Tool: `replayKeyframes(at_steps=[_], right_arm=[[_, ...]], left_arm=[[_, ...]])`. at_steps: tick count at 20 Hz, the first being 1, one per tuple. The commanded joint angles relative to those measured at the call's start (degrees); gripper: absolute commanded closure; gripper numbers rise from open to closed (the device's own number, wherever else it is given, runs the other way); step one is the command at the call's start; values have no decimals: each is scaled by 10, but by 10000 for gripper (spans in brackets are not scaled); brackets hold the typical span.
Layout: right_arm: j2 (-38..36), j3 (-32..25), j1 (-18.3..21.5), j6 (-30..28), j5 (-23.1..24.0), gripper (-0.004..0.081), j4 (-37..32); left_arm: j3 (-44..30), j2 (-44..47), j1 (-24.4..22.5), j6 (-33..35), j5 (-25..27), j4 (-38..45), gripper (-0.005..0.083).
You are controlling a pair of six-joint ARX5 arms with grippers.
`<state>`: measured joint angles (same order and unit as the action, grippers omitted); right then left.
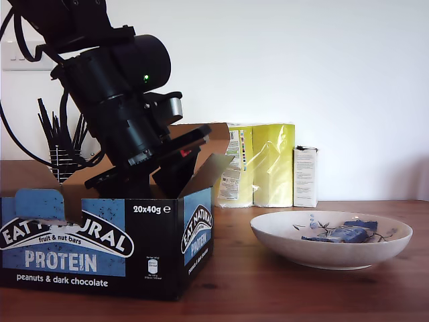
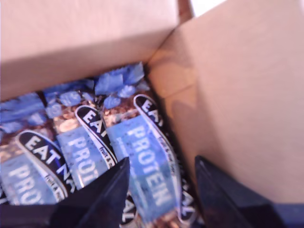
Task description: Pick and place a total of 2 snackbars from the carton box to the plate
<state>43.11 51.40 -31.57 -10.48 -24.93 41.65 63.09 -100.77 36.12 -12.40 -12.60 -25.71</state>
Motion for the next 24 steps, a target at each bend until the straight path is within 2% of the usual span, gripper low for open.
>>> replayKeyframes(at_steps=[1, 5, 8, 12, 16, 17, 20, 24], right_arm=[[-3, 5, 0, 2, 0, 783, -2], [-3, 5, 0, 2, 0, 783, -2], [-3, 5, 0, 2, 0, 783, -3], [-3, 5, 0, 4, 5, 783, 5], [-15, 5, 1, 22, 126, 783, 59], [-21, 5, 1, 30, 143, 783, 73], [-41, 5, 1, 32, 155, 783, 91], [-56, 5, 1, 35, 155, 783, 94]], left_arm=[[-8, -23, 11, -3, 25, -5, 376], [-8, -24, 19, -3, 42, -7, 366], [-8, -26, 19, -3, 47, -11, 239], [-8, -28, 19, -3, 75, -16, 241], [-8, -28, 19, -3, 93, -19, 287], [-8, -28, 19, -3, 96, -19, 297], [-8, -28, 19, -3, 123, -28, 326], [-7, -28, 19, -3, 132, -36, 334]])
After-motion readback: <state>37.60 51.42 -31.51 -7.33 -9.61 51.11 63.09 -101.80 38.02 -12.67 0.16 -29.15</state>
